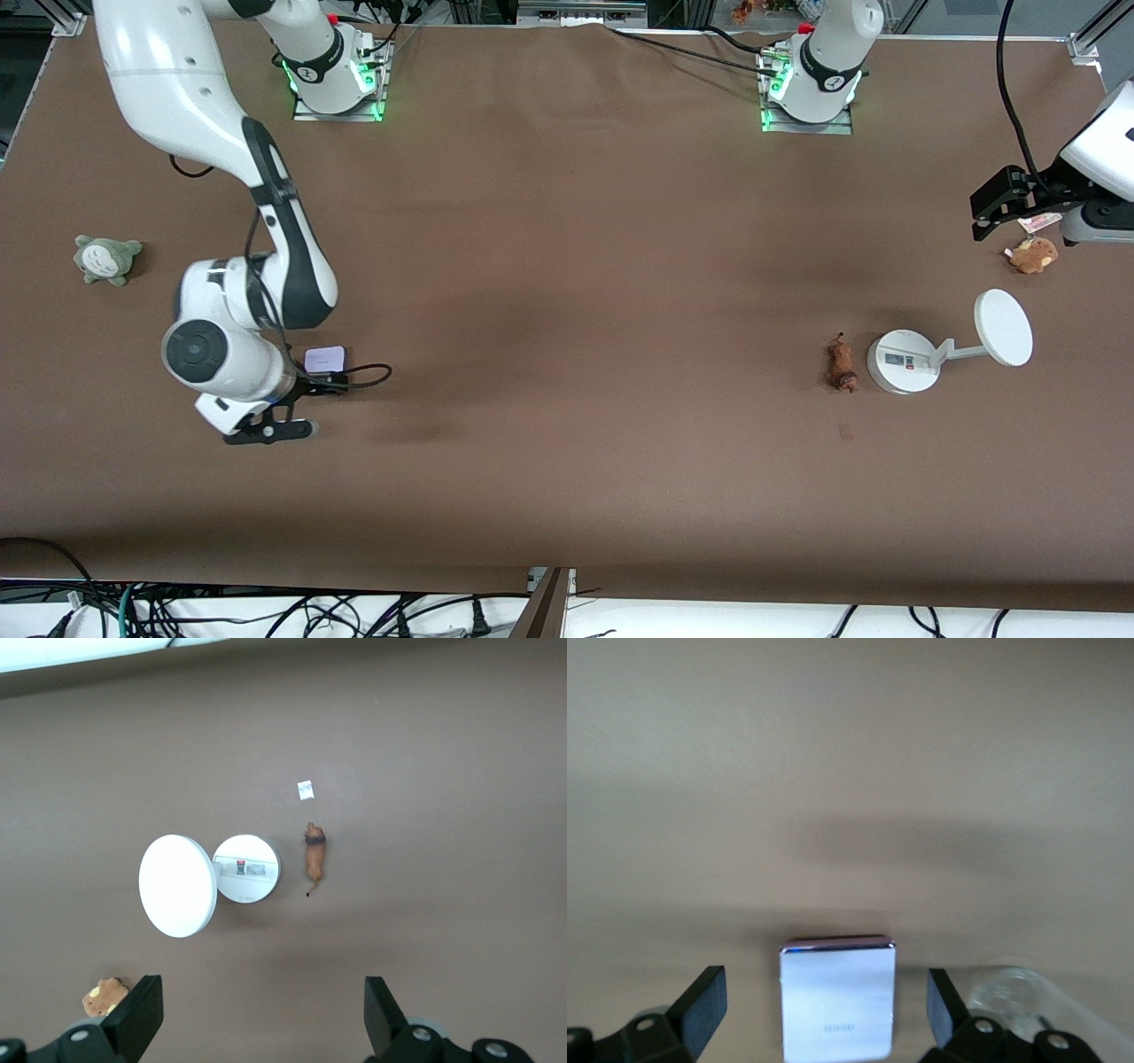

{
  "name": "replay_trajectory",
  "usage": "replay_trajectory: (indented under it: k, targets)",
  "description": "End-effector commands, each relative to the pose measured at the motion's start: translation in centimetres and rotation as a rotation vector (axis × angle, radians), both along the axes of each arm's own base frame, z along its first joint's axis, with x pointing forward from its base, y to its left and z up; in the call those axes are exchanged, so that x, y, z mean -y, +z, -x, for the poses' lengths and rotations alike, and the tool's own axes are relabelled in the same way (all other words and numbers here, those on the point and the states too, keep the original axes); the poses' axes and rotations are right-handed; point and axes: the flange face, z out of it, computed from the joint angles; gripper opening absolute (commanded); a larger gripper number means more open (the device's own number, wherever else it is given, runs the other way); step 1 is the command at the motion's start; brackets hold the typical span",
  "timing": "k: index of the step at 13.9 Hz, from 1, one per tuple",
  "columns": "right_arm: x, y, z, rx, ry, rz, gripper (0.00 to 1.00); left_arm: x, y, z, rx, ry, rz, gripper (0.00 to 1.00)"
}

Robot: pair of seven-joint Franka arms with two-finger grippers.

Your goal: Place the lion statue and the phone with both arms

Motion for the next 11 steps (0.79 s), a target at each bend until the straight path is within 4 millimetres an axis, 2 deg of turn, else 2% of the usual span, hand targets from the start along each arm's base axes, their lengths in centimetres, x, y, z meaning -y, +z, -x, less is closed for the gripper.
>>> replay_trajectory:
  k: [1,3,5,7,10,11]
  targets:
    - [0.8,7.1,0.8,0.026,0.009,-0.002,1.0,0.2,-0.3,1.3,-0.003,0.033,0.024,1.0]
    - [1.8,11.6,1.8,0.018,-0.005,-0.004,1.0,0.1,-0.6,1.1,-0.01,0.042,0.038,1.0]
    - [3.7,16.2,3.1,0.018,-0.037,-0.005,1.0,0.3,-1.3,0.8,-0.026,0.055,0.102,1.0]
    - [5.3,20.8,4.9,0.013,-0.057,-0.008,1.0,0.4,-1.6,0.5,-0.027,0.053,0.092,1.0]
    - [6.4,25.8,8.3,-0.04,-0.104,-0.022,1.0,0.1,-1.9,0.4,-0.034,0.056,0.087,1.0]
    - [6.8,26.4,8.7,-0.049,-0.12,-0.023,1.0,0.1,-1.9,0.4,-0.034,0.056,0.087,1.0]
